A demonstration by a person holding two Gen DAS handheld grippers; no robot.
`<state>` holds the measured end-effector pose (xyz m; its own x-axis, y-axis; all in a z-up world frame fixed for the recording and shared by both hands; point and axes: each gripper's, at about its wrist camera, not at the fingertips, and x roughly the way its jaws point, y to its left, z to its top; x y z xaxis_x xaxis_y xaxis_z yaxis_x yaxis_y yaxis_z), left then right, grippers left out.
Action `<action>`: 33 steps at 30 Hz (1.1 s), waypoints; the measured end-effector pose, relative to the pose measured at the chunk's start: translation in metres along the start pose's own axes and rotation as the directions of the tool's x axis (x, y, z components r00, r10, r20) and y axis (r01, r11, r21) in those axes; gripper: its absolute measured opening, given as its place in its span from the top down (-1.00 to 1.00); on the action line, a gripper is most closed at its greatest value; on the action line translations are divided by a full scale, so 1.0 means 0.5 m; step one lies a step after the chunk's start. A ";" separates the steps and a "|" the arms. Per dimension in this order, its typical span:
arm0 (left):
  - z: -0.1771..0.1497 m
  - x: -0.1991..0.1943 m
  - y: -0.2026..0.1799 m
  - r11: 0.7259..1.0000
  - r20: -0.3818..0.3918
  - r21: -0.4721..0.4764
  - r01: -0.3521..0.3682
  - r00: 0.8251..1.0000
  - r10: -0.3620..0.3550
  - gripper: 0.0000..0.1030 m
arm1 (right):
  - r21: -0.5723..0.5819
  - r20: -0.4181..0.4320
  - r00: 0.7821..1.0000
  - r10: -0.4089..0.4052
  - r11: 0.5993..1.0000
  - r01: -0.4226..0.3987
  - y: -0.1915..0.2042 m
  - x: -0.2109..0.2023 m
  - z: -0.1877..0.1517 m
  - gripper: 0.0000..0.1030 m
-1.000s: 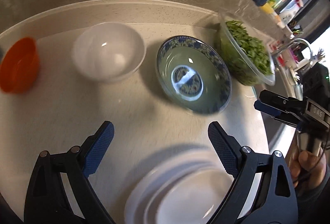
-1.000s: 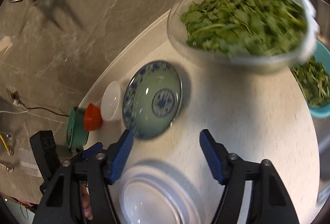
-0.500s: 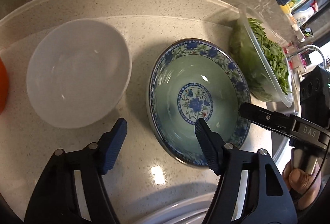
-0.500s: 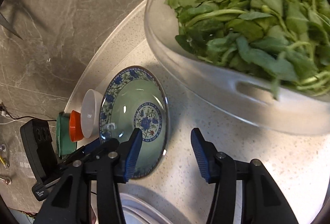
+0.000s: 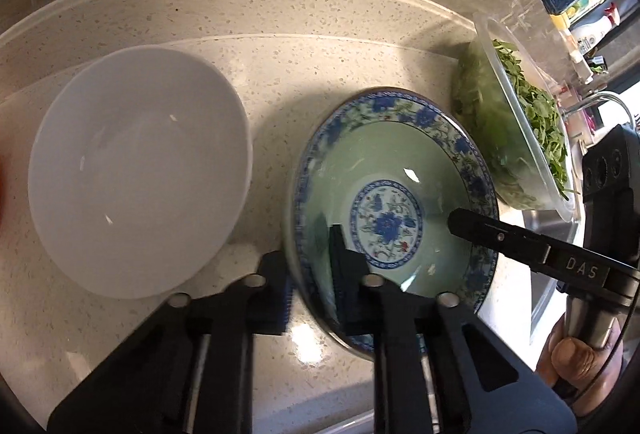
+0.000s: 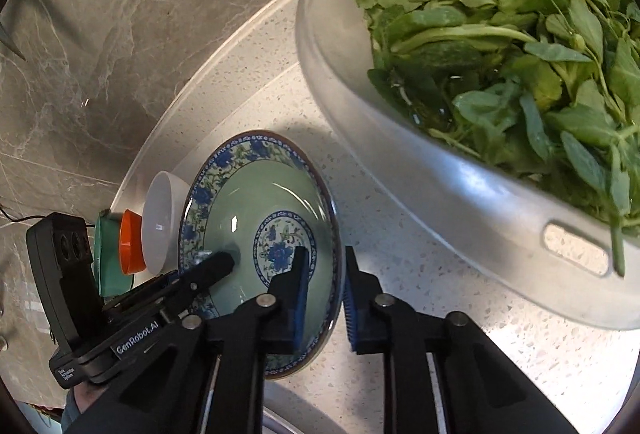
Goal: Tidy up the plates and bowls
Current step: 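Close the left gripper on the patterned bowl rim while the right gripper clamps it too, then lift the patterned bowl with both grippers and carry it beside the rice cooker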
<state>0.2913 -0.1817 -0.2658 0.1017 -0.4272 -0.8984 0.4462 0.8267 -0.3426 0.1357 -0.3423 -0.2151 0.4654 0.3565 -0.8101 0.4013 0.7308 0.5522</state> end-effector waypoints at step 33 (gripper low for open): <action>-0.068 -0.119 0.017 1.000 0.064 -0.019 -0.014 0.998 0.015 0.80 | -0.109 0.009 1.000 0.012 0.994 -0.011 0.083 -0.047 -0.045 0.73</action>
<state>0.2586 -0.1370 -0.2245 0.1647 -0.4373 -0.8841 0.4279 0.8393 -0.3354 0.1236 -0.3073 -0.1778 0.4775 0.3595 -0.8017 0.3079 0.7861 0.5359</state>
